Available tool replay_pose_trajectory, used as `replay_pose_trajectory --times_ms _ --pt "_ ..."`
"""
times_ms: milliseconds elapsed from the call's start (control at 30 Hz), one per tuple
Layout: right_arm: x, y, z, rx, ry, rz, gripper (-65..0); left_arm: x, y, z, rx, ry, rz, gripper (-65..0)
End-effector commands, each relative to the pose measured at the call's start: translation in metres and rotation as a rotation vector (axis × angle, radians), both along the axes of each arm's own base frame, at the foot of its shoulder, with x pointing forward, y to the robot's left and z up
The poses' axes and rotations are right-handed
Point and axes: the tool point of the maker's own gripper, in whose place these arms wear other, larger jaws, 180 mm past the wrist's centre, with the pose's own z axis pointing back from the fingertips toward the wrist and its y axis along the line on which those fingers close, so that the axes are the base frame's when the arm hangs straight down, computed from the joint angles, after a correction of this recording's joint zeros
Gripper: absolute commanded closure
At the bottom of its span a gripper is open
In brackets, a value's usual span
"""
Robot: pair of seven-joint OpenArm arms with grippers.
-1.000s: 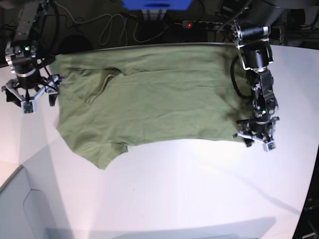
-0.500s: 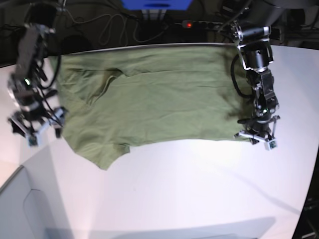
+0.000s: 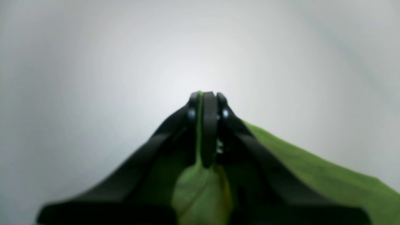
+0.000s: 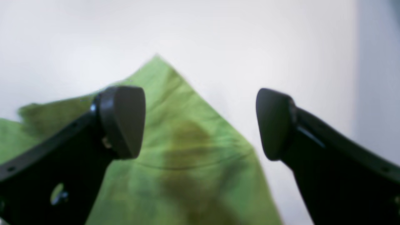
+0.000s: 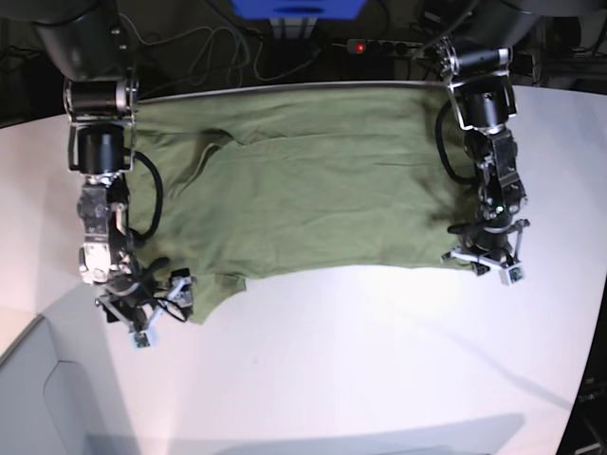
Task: Fold the T-shirt properly
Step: 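Reach both grippers to the shirt's hem corners and grasp them, then lift the hem with both grippers and fold it toward the collar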
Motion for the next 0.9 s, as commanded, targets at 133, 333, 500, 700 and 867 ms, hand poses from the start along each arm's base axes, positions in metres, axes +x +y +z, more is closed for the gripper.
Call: replay_pose_trajectory --times_ms 133,333,500,700,867 --pt "0.015 -0.004 -0.004 0.043 -0.043 -0.028 -53.5 -0.014 -0.006 -0.018 -0.020 0.086 -0.013 0.0" --pt "0.005 -0.003 -0.025 0.058 -0.009 -0.038 -44.5 -0.015 -0.006 -0.019 -0.020 0.087 -0.012 0.0" --pt "-0.005 0.004 -0.036 0.045 0.021 -0.013 -10.0 -0.015 -0.005 -0.018 -0.021 0.086 -0.009 0.0" --pt "-0.008 0.005 -0.034 0.032 0.009 0.003 -0.3 -0.014 -0.005 -0.016 -0.027 0.080 -0.005 0.0" --pt "-0.003 -0.002 0.008 0.011 -0.130 0.011 -0.1 -0.013 -0.004 0.004 0.005 0.026 -0.019 0.0"
